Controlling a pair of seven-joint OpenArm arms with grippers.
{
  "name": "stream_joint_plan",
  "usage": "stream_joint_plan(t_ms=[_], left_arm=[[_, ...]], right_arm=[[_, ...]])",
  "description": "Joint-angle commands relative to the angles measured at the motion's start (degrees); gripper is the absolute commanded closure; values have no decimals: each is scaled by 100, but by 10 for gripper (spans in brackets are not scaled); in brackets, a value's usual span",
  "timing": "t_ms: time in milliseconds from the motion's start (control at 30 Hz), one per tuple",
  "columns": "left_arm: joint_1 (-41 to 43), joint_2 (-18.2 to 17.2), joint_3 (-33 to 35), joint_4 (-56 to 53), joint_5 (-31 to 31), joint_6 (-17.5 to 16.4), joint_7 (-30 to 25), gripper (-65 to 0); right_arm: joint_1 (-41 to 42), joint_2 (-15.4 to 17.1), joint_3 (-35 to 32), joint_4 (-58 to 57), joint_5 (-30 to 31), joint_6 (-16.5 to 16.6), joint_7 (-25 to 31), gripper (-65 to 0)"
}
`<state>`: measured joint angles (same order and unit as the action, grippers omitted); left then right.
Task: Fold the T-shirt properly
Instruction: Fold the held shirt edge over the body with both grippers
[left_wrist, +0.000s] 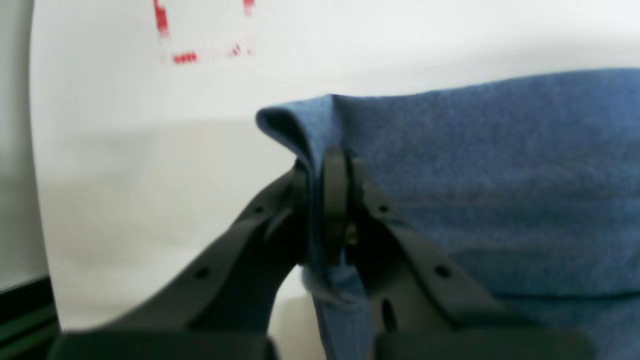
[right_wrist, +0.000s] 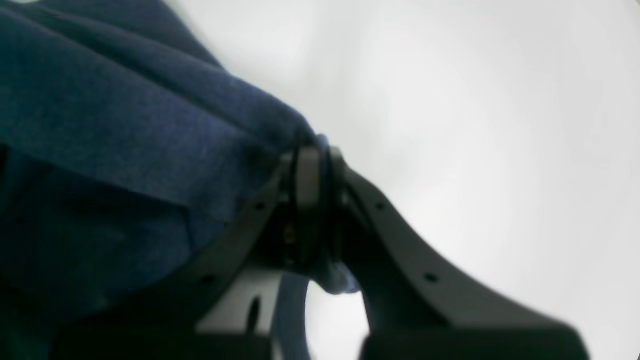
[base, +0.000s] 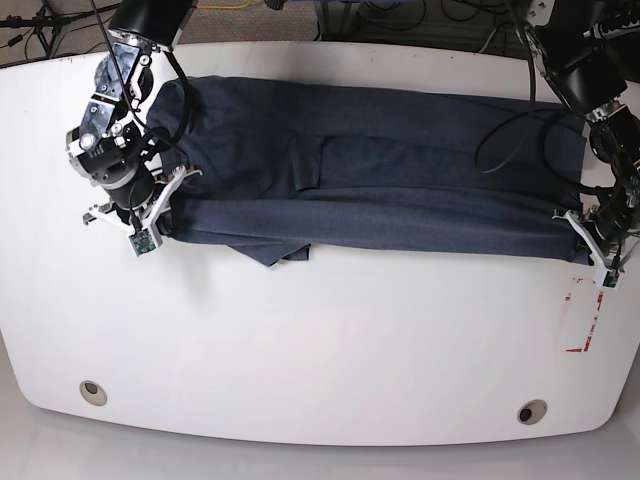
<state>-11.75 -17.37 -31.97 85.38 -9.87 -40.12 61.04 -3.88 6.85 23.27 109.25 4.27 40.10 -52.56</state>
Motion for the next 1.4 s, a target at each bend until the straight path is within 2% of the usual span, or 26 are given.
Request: stream_joint_plan(t_ms=[0,500,600,767,800,900,967,1033,1367], left_arm=[[28,-140,-175,275,15,12,-95,-13],[924,-149,-245,688,15,12,-95,-14],[942,-149,-245,697,15,12,-95,-14],[1047,-140,-245,714,15,12,-95,-14],[1047,-140,-245,714,15,12,-95,-14],[1047,-140,-245,706,15,12,-95,-14],[1056,-140,-245,714,15,12,-95,-14],[1056,-140,-245,714,15,12,-95,-14],[1056,-123,-245,714,24,12,-95,-14]], right_arm=[[-135,58,34,244,17,-10,117,0],[-909,49,34,473,25,-10,117,-2],[-926,40,16,473,25,-10,117,-41],[-900,14,34,473,25,-10,117,-265],[-838,-39,43,481,25,-10,117,-357],[-663,-118,51,490,8,-10,117,-507],[-496,-171,51,464,-19,-10,117,-566],[-285,-259,51,376,-27,-10,117,-575],[779,-830,-160,-864,-27,-10,135,-493]])
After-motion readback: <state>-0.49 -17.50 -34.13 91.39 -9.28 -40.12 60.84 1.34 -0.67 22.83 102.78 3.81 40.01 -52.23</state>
